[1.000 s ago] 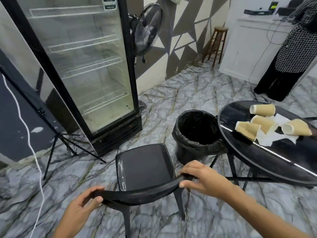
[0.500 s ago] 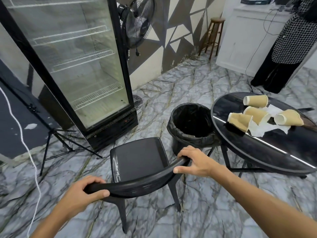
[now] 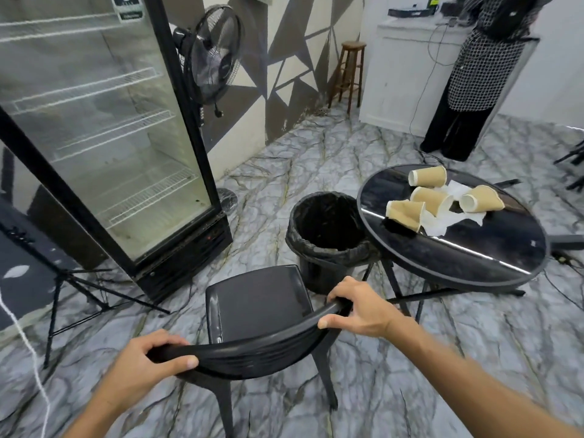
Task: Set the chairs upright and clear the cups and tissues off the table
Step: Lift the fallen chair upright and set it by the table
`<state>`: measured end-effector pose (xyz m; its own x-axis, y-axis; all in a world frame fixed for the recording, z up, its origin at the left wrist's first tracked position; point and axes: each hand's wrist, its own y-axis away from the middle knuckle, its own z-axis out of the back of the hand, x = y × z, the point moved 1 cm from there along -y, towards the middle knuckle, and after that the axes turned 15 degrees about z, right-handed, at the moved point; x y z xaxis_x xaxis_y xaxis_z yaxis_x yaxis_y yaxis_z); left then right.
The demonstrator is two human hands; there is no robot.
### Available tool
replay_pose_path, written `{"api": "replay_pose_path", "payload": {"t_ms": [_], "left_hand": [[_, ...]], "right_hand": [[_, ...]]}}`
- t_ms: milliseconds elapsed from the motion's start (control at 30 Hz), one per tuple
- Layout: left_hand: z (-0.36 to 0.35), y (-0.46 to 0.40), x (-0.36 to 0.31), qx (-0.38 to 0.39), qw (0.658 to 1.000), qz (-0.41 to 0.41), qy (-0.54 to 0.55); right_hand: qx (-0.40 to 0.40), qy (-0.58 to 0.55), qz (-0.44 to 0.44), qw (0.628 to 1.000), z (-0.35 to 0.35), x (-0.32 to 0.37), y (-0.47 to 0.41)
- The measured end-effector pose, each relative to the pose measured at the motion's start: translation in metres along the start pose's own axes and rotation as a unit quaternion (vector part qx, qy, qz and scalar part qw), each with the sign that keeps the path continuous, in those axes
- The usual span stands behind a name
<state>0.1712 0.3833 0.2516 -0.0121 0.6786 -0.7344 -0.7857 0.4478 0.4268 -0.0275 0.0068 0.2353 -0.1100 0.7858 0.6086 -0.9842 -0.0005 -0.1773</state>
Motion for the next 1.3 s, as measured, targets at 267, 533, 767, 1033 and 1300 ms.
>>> {"api": "replay_pose_path", "payload": {"t_ms": [267,533,767,1033,1300], "left_hand": [[-0.018,-0.018,-0.038,0.084,0.995,-0.052,-0.018],[-0.071,-0.024,-0.076,0.194,0.973,-0.109,-0.059],[-0.124,-0.026,-0.106,0.259,0.947,-0.156,-0.107],[-0.171,-0.031,-0.13,0.324,0.923,-0.16,-0.134],[-0.199,-0.045,-0.149,0.339,0.915,-0.165,-0.142]], "right_hand": [[-0.11,0.024,-0.095,0.989,0.009,0.039,0.084],[-0.187,0.047,-0.181,0.964,0.004,0.061,0.183],[-0.243,0.063,-0.245,0.936,0.005,0.064,0.243],[-0.262,0.07,-0.283,0.92,0.004,0.057,0.283],[-0.276,0.077,-0.301,0.91,0.018,0.051,0.294]]}}
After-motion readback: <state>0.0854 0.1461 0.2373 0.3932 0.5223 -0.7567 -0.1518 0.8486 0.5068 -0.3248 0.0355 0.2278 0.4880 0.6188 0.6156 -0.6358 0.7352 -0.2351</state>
